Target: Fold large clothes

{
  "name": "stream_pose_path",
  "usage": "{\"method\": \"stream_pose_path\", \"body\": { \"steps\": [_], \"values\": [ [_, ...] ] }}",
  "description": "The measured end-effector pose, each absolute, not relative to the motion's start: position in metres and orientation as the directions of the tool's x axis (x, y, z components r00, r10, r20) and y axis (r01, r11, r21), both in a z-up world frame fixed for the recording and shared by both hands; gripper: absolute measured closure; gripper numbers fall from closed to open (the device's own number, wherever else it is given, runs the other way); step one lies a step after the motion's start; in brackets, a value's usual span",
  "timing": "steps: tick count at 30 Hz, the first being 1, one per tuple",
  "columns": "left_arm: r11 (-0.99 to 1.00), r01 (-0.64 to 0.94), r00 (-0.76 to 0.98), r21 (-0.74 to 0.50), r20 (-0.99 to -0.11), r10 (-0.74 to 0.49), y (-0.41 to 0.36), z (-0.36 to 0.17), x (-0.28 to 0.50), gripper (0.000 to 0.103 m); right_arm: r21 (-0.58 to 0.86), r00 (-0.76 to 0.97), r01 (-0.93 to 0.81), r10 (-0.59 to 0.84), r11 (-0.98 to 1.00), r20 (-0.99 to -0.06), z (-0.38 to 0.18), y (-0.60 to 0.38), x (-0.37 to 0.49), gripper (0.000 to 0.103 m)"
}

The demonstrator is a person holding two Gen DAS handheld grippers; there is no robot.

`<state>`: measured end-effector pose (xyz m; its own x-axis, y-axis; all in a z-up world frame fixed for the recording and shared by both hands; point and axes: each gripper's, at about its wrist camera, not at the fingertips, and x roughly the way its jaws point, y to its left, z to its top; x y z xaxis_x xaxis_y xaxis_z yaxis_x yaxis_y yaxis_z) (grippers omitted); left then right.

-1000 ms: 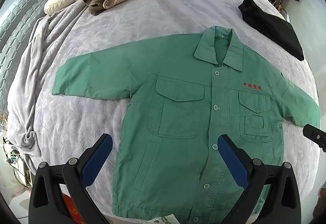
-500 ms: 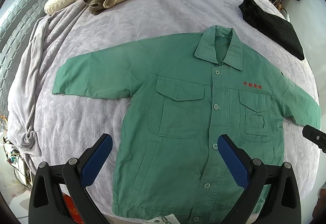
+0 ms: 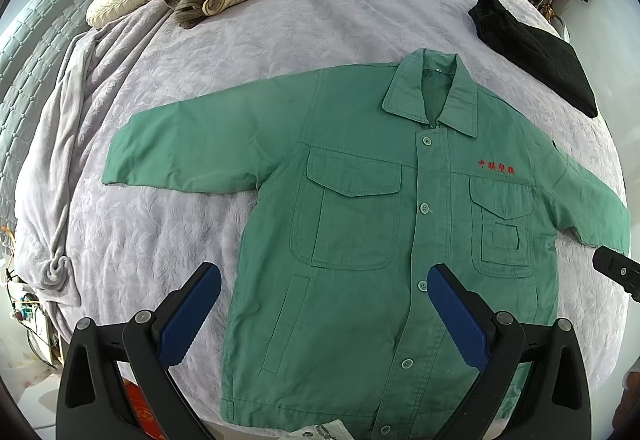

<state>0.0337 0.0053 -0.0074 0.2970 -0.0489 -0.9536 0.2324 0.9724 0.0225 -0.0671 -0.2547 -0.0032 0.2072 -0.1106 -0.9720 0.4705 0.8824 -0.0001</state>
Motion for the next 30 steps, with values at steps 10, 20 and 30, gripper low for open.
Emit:
{"method": "stream_pose_path", "body": {
  "steps": [10, 20, 30],
  "values": [
    [0.972, 0.235, 0.288, 0.014, -0.956, -0.056, 0.008, -0.013, 0.027, 0.000, -0.004, 0.200, 0.475, -0.113, 0.880, -0.973, -0.007, -0.254, -0.071, 0.000],
    [0.969, 0.248, 0.266, -0.001, -0.962, -0.069, 0.016, -0.018, 0.029, 0.000, -0.019, 0.172, 0.492, -0.119, 0.870, -0.978, -0.010, -0.252, -0.082, 0.000],
    [0.965, 0.259, 0.238, -0.029, -0.967, -0.093, 0.031, -0.036, 0.035, 0.000, -0.027, 0.128, 0.488, -0.101, 0.872, -0.987, -0.032, -0.239, -0.084, 0.000]
  ]
}}
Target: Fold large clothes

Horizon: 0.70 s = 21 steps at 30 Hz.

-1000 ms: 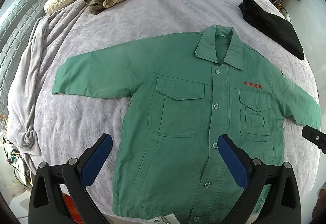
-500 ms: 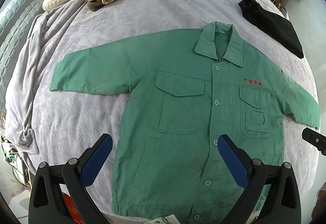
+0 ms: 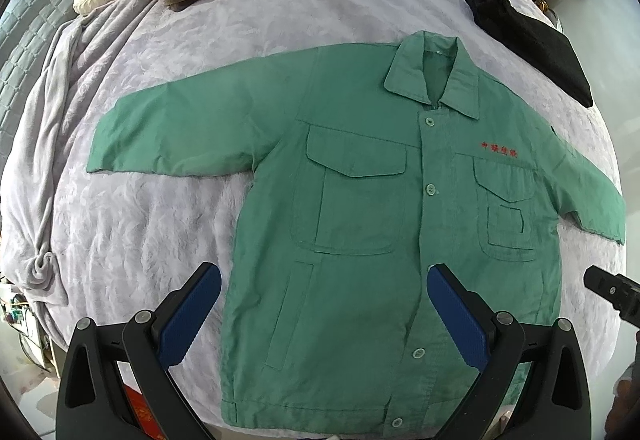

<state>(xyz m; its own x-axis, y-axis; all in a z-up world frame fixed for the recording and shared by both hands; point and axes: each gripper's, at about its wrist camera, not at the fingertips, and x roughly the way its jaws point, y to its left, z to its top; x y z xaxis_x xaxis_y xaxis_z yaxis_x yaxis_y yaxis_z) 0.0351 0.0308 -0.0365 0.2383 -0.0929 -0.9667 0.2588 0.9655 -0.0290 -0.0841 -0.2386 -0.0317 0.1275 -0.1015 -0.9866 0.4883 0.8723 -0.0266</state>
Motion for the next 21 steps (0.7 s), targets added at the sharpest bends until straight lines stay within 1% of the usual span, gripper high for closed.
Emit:
{"method": "stream_pose_path", "body": {
  "steps": [3, 7, 11, 14, 17, 18, 21],
  "values": [
    [0.963, 0.261, 0.232, -0.062, -0.965, -0.125, 0.041, -0.049, 0.041, 0.000, -0.001, 0.143, 0.474, -0.078, 0.881, -0.987, -0.043, -0.229, -0.080, 0.000],
    [0.959, 0.259, 0.237, -0.113, -0.955, -0.177, 0.061, -0.068, 0.050, 0.000, 0.133, 0.235, 0.458, 0.025, 0.879, -0.972, -0.056, -0.213, -0.070, 0.000],
    [0.963, 0.225, 0.248, -0.152, -0.946, -0.207, 0.090, -0.095, 0.070, 0.000, 0.191, 0.218, 0.423, 0.106, 0.886, -0.970, -0.081, -0.189, -0.051, 0.000],
    [0.969, 0.174, 0.282, -0.173, -0.934, -0.218, 0.124, -0.117, 0.094, 0.000, 0.190, 0.185, 0.391, 0.126, 0.900, -0.975, -0.105, -0.169, -0.036, 0.000],
    [0.976, 0.070, 0.322, -0.208, -0.921, -0.220, 0.171, -0.141, 0.129, 0.000, 0.196, 0.148, 0.372, 0.151, 0.907, -0.977, -0.127, -0.150, -0.026, 0.000],
    [0.977, 0.032, 0.335, -0.209, -0.919, -0.207, 0.186, -0.147, 0.140, 0.000, 0.200, 0.145, 0.364, 0.157, 0.910, -0.977, -0.130, -0.146, -0.024, 0.000],
    [0.983, -0.085, 0.403, -0.161, -0.908, -0.114, 0.235, -0.164, 0.176, 0.000, 0.193, 0.131, 0.314, 0.159, 0.930, -0.979, -0.147, -0.128, -0.016, 0.000]
  ]
}}
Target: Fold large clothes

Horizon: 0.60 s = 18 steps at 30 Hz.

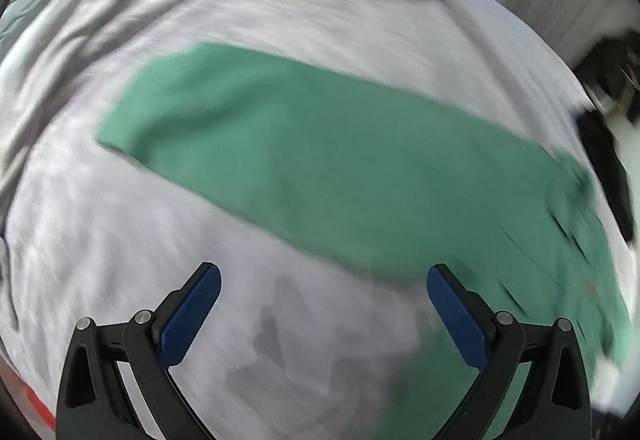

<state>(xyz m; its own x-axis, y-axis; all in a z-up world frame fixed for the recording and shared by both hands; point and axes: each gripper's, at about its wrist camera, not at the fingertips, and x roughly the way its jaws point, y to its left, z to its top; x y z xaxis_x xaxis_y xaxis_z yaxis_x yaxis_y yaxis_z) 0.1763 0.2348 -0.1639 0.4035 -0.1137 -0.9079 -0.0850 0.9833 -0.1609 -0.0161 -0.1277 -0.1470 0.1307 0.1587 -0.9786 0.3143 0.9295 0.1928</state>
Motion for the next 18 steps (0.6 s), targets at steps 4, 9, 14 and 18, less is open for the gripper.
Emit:
{"method": "stream_pose_path", "body": {
  "steps": [4, 9, 14, 18],
  "values": [
    [0.965, -0.234, 0.450, -0.115, -0.893, 0.003, 0.298, -0.189, 0.215, 0.000, 0.190, 0.107, 0.287, 0.166, 0.939, -0.980, -0.166, -0.117, -0.006, 0.000],
    [0.934, -0.347, 0.440, -0.087, -0.894, 0.080, 0.341, -0.219, 0.244, 0.008, 0.199, 0.097, 0.281, 0.179, 0.939, -0.979, -0.186, -0.110, 0.007, 0.000],
    [0.913, -0.348, 0.476, -0.215, -0.879, -0.026, 0.358, -0.222, 0.258, 0.100, 0.200, 0.094, 0.261, 0.182, 0.944, -0.979, -0.196, -0.104, 0.010, 0.000],
    [0.941, -0.230, 0.569, -0.249, -0.819, -0.078, 0.341, -0.189, 0.257, 0.100, 0.204, 0.112, 0.258, 0.181, 0.944, -0.977, -0.195, -0.102, 0.006, 0.000]
  ]
}}
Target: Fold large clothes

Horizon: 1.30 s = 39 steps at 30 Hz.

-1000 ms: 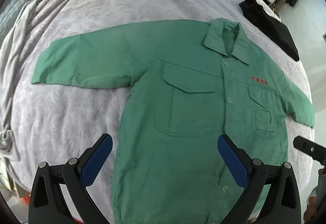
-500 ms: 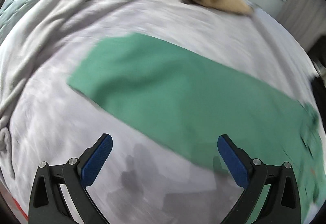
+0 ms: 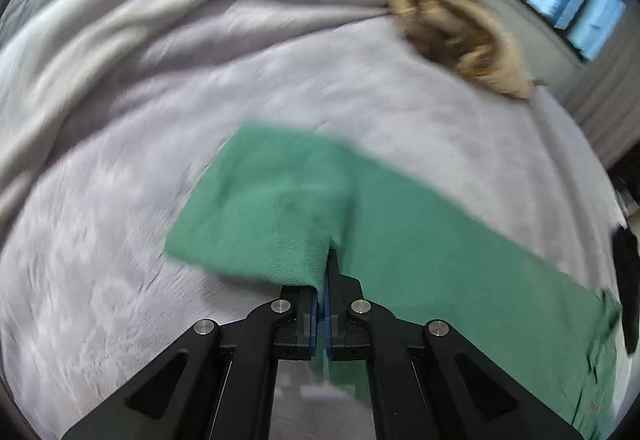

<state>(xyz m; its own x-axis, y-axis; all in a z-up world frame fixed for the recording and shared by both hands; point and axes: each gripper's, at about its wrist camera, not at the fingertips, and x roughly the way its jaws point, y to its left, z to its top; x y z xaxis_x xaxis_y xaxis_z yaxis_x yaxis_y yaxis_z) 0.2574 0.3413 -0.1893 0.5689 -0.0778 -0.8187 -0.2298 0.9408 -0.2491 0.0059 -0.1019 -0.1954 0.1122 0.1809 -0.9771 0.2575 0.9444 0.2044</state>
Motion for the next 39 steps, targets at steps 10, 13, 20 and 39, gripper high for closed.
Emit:
{"method": "stream_pose_path", "body": {
  "steps": [10, 13, 20, 39],
  "values": [
    [0.910, 0.359, 0.660, -0.209, -0.632, -0.406, 0.125, -0.062, 0.219, 0.100, 0.239, 0.235, 0.339, 0.164, 0.910, -0.958, -0.168, -0.150, -0.023, 0.000],
    [0.838, 0.514, 0.595, -0.183, -0.628, -0.502, 0.037, -0.055, 0.194, 0.100, 0.244, 0.285, 0.389, 0.136, 0.888, -0.949, -0.158, -0.177, -0.037, 0.000],
    [0.726, 0.678, 0.390, -0.117, -0.780, -0.490, -0.126, -0.131, 0.136, 0.100, 0.223, 0.305, 0.520, 0.065, 0.824, -0.950, -0.155, -0.250, -0.074, 0.000],
    [0.877, 0.458, 0.595, 0.144, -0.783, -0.182, -0.014, -0.130, 0.084, 0.001, 0.068, 0.372, 0.314, -0.057, 0.947, -0.926, -0.135, -0.231, 0.012, 0.000]
  ]
}}
